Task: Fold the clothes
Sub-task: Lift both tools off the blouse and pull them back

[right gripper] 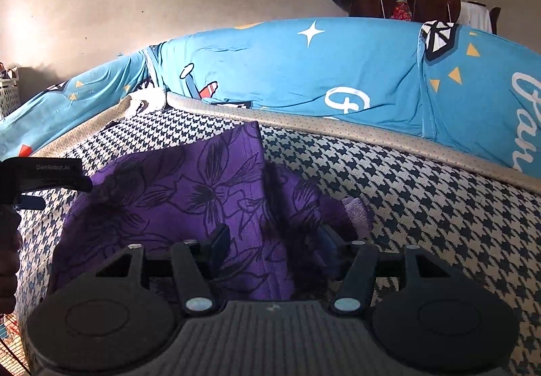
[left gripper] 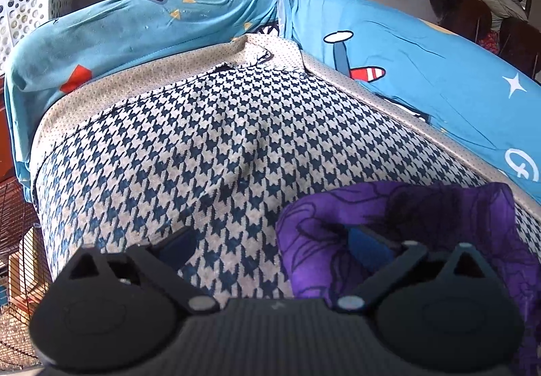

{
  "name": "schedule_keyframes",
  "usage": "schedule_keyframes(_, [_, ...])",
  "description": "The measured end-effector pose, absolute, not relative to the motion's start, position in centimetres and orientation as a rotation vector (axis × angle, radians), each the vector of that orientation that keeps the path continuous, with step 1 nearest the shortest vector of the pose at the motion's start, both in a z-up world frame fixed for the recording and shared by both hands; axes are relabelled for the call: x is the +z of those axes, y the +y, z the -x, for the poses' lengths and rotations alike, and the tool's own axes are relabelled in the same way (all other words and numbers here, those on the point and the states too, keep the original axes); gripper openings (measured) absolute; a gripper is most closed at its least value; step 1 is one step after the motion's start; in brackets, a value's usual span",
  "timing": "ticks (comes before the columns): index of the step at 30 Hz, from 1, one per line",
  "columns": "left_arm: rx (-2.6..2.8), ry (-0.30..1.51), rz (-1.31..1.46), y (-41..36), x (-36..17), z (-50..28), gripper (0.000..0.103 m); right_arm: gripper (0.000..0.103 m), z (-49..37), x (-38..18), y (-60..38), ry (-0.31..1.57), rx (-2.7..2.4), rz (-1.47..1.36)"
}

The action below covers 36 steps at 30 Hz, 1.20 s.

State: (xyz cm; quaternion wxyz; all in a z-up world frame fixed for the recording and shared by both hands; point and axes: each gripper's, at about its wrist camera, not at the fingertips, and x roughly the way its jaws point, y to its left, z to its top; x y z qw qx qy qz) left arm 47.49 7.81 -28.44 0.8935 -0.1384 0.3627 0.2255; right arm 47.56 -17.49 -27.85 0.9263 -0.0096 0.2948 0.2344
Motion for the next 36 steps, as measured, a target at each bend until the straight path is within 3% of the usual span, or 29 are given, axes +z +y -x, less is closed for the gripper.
schedule_keyframes(6, [0.344,0.776,0.223,4.6,-27.2,-45.2,0.103,0.072,-45.6,-26.3,-19.1,0.625,0.463,0.019])
schedule_keyframes(25, [0.249,0.849,0.067,-0.6,-30.4,-39.9,0.103,0.073,-45.6,-31.4,-18.4,0.770,0.372,0.170])
schedule_keyframes(28, [0.253,0.850,0.034,-1.0,-30.9,-39.9,0.103,0.083,-45.8,-32.0,-18.3,0.772,0.352,0.176])
schedule_keyframes(30, [0.249,0.858,0.067,-0.6,-31.0,-40.0,0.103,0.088,-46.0,-32.0,-18.6,0.779,0.341,0.156])
schedule_keyframes(36, [0.227,0.903,0.258,1.7,-31.6,-40.3,0.103,0.089,-45.9,-31.2,-18.9,0.823,0.327,0.099])
